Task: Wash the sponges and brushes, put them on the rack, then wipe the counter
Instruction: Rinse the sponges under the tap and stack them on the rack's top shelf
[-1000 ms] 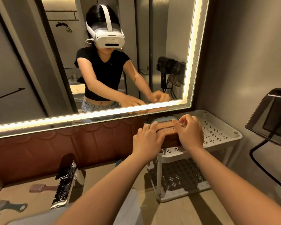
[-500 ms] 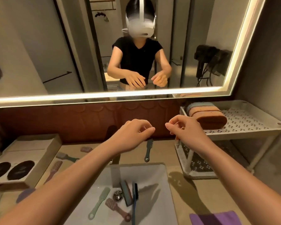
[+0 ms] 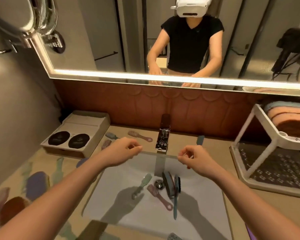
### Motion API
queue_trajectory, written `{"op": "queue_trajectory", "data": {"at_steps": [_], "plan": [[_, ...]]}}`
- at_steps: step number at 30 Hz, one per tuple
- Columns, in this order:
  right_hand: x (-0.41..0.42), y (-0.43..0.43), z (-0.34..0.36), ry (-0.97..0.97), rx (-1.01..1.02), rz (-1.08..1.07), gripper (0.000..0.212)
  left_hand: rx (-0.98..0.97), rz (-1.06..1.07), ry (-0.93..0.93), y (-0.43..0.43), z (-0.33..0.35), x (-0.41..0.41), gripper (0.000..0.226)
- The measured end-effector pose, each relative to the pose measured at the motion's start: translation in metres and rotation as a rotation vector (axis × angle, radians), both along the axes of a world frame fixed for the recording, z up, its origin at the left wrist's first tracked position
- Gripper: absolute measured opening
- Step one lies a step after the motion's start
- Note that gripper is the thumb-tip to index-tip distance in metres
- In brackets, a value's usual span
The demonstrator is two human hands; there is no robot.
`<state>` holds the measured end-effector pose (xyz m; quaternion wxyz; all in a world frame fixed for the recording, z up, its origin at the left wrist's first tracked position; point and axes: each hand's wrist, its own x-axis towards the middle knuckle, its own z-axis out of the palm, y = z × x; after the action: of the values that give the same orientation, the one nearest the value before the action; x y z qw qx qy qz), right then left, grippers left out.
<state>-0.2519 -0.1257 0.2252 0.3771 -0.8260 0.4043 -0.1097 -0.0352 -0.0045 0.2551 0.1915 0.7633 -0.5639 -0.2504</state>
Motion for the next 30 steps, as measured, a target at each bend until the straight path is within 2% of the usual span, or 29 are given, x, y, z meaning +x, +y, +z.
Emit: {"op": "queue_trajectory", "data": {"at_steps": [10,15,17,20,23,27,30], "plan": [[0.049,-0.008,-0.067,0.228,0.128,0.001,0.012,0.081,0.213,0.069,0.012,-0.078,0.082,0.023],[0.068,-0.015,-0.112,0.357,0.145,-0.017,0.023,0.192,0.483,-0.118,0.022,-0.128,0.111,0.050],[0.074,-0.015,-0.128,0.433,0.156,-0.008,0.021,0.241,0.568,-0.193,0.027,-0.141,0.116,0.053],[0.080,-0.013,-0.149,0.515,0.144,0.006,0.014,0.248,0.663,-0.218,0.037,-0.161,0.124,0.054],[0.085,-0.017,-0.164,0.574,0.100,0.027,0.015,0.232,0.700,-0.231,0.042,-0.180,0.132,0.064],[0.091,-0.021,-0.185,0.598,0.100,0.024,0.042,0.212,0.713,-0.209,0.045,-0.200,0.132,0.075],[0.098,-0.027,-0.202,0.626,0.126,0.049,0.050,0.201,0.708,-0.222,0.046,-0.213,0.134,0.074]]}}
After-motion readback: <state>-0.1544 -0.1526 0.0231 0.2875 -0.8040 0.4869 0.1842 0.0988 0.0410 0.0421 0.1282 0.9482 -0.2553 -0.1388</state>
